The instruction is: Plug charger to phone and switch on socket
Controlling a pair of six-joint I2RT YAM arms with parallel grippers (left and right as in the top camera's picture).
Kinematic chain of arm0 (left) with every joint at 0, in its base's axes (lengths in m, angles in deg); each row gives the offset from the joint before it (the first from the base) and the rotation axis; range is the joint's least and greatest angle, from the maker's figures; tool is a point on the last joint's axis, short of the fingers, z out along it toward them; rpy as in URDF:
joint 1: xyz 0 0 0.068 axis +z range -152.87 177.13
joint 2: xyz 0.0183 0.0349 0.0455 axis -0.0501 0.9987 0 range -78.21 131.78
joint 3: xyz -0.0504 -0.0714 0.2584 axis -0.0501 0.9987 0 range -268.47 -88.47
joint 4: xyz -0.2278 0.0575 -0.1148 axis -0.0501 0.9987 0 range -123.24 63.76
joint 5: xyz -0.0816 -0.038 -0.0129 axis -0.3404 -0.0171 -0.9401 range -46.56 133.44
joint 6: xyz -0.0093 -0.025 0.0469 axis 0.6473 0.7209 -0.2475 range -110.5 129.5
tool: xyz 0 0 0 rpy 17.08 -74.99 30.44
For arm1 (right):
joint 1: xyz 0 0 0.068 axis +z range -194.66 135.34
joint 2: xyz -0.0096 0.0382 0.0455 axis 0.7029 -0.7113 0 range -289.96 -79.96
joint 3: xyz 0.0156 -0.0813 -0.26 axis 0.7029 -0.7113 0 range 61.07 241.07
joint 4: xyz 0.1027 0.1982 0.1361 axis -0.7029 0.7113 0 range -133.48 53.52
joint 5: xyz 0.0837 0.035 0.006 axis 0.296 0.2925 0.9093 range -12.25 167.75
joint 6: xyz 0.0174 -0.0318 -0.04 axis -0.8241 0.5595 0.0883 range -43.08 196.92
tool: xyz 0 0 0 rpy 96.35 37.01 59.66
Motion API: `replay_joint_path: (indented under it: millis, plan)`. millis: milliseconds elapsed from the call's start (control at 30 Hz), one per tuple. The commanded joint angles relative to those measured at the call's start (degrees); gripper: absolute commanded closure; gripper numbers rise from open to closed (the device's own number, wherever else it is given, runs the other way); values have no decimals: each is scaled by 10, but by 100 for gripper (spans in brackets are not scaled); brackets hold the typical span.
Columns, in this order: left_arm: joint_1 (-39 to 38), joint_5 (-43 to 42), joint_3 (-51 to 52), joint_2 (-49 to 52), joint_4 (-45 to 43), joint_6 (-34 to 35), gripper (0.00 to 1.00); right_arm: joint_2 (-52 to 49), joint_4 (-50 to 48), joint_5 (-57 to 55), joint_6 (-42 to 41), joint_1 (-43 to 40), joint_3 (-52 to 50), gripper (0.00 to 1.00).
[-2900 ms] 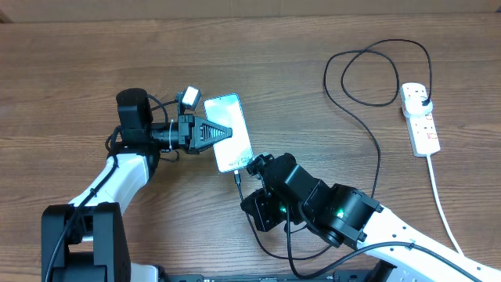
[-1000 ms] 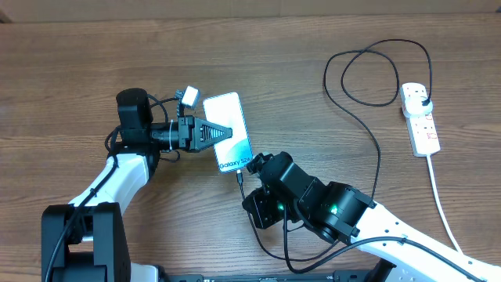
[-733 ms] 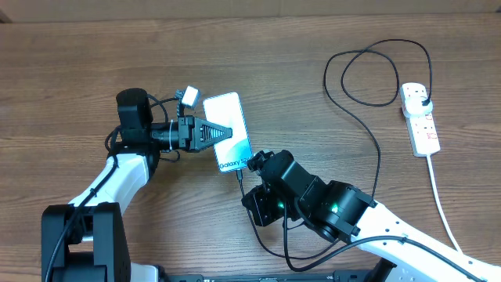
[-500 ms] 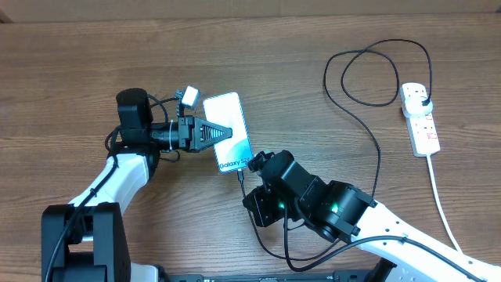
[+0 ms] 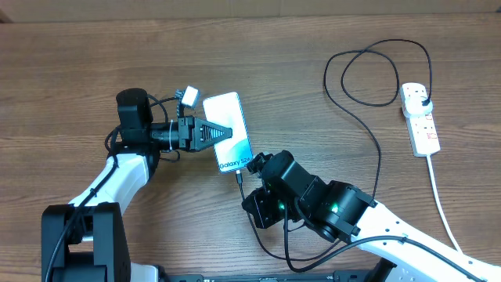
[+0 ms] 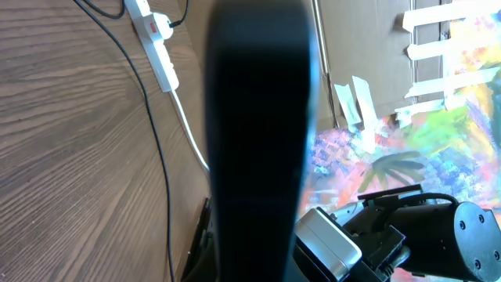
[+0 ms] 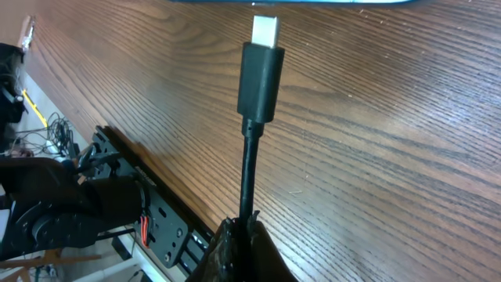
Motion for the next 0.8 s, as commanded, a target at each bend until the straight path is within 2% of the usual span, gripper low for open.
replay_joint_path:
  millis: [0,767]
  plan:
    - [-4,-23,-10,-3,-1,-16,96,6,-4,8,4,-2,3,96]
    - [-4,-23,-10,-3,7,-41,96,6,-4,-12,15,-2,3,96]
